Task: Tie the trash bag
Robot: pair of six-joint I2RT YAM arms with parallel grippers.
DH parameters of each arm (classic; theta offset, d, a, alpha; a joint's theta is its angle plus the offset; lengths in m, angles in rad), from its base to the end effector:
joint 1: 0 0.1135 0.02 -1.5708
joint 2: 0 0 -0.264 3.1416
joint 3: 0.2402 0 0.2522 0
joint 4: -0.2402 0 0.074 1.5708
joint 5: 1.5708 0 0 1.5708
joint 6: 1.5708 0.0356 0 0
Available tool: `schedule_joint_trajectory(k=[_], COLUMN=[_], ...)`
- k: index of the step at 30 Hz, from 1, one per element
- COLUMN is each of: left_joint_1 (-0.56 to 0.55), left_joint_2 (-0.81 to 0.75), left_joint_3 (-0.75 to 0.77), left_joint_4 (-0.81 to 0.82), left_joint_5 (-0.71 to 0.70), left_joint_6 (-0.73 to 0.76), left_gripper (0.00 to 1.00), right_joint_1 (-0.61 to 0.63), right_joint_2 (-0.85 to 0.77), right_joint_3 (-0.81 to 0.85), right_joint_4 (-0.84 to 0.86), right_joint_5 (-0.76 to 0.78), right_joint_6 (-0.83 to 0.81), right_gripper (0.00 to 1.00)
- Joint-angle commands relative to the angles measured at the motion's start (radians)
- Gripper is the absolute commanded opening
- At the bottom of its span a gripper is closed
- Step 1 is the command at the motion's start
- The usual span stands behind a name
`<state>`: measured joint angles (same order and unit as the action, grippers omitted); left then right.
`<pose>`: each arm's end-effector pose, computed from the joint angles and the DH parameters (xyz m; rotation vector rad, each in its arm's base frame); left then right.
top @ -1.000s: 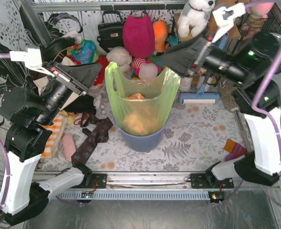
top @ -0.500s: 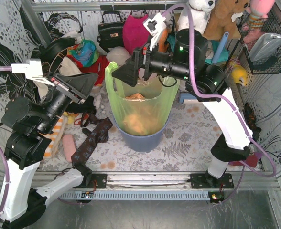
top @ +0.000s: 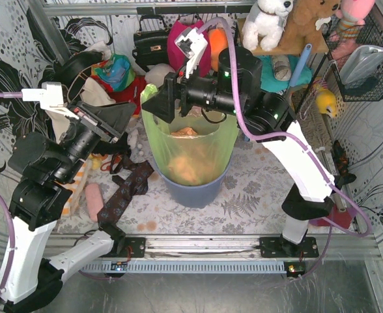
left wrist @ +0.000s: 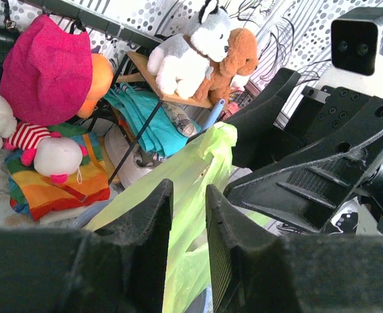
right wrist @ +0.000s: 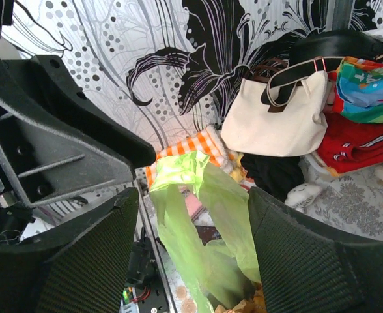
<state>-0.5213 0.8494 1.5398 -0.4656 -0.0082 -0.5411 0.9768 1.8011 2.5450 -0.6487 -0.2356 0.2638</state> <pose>0.0896 -0.0511 0.5384 -0.0211 1.4017 -0.8859 0.1767 0.2765 0.5909 -0.7441 1.4087 1.1623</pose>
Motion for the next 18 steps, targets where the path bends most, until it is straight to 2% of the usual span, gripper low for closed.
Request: schedule_joint_trajectory(k=[1, 5, 6, 14, 18], left_joint_1=[0.000, 0.000, 0.000, 0.000, 0.000], left_joint_2=[-0.011, -0.013, -0.014, -0.019, -0.035], left_joint_3=[-0.017, -0.023, -0.023, -0.027, -0.042], left_joint_4=[0.033, 0.033, 0.033, 0.047, 0.072], left_joint_5=[-0.006, -0.005, -0.003, 0.027, 0.062], left_joint_6=[0.001, 0.000, 0.000, 0.031, 0.086], left_gripper=[0.36, 0.36, 0.36, 0.39, 0.47], right_joint_1=[0.003, 0.015, 0.016, 0.018, 0.017], right_joint_2=[0.021, 0.024, 0.022, 0.019, 0.017], right_joint_3=[0.023, 0.014, 0.011, -0.005, 0.000], right_joint_4=[0.069, 0.090, 0.094, 0.130, 0.169], right_joint_5=[0.028, 0.028, 0.037, 0.056, 0.032], right_joint_6=[-0.017, -0.012, -0.012, -0.018, -0.029], right_gripper=[0.67, 0.66, 0.63, 0.16, 0.03])
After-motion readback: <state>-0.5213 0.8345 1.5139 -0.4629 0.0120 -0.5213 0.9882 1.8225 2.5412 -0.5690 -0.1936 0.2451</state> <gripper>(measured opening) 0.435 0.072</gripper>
